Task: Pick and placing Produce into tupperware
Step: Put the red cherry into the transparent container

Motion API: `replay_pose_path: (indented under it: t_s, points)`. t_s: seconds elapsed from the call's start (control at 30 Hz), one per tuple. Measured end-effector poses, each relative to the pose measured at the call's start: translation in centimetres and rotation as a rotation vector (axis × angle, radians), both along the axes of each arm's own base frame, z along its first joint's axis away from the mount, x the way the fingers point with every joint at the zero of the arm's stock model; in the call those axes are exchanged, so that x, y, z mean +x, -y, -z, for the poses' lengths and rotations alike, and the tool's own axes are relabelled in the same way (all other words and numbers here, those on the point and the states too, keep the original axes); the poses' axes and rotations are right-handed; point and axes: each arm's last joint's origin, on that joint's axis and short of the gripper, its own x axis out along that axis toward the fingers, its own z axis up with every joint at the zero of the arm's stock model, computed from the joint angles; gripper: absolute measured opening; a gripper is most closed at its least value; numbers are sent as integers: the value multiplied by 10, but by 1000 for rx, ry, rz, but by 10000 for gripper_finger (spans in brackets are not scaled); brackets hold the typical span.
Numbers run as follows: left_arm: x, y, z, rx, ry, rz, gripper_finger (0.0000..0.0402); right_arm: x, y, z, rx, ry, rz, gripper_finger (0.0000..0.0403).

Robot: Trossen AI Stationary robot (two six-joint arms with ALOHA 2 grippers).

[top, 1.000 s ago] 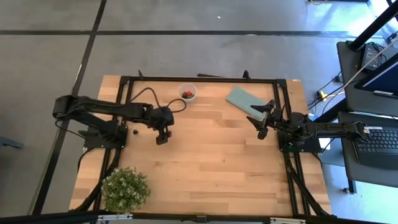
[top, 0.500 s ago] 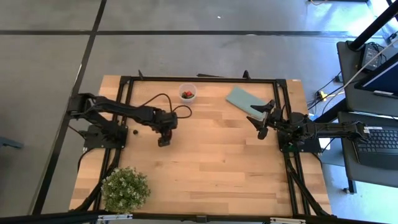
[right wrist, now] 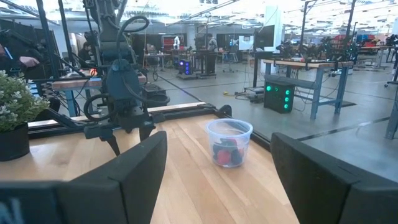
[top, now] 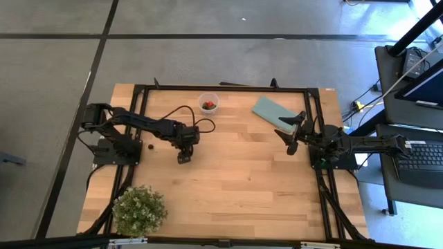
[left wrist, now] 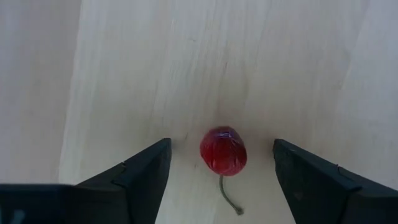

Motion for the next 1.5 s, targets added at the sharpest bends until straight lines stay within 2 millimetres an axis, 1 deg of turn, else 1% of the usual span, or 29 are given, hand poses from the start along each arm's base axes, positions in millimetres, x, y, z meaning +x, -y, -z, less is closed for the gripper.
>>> replay_pose_path:
  t_s: [0.37,0.83,1.5]
  points:
    - [2,0,3,-1,-6,-1,244,0,0,0,0,0,0,288]
    - [2,-1,3,0,-5,-2,181,0,0,0,-1,0,0,288]
    - [1,0,3,-3,-4,0,53,0,0,0,-1,0,0,288]
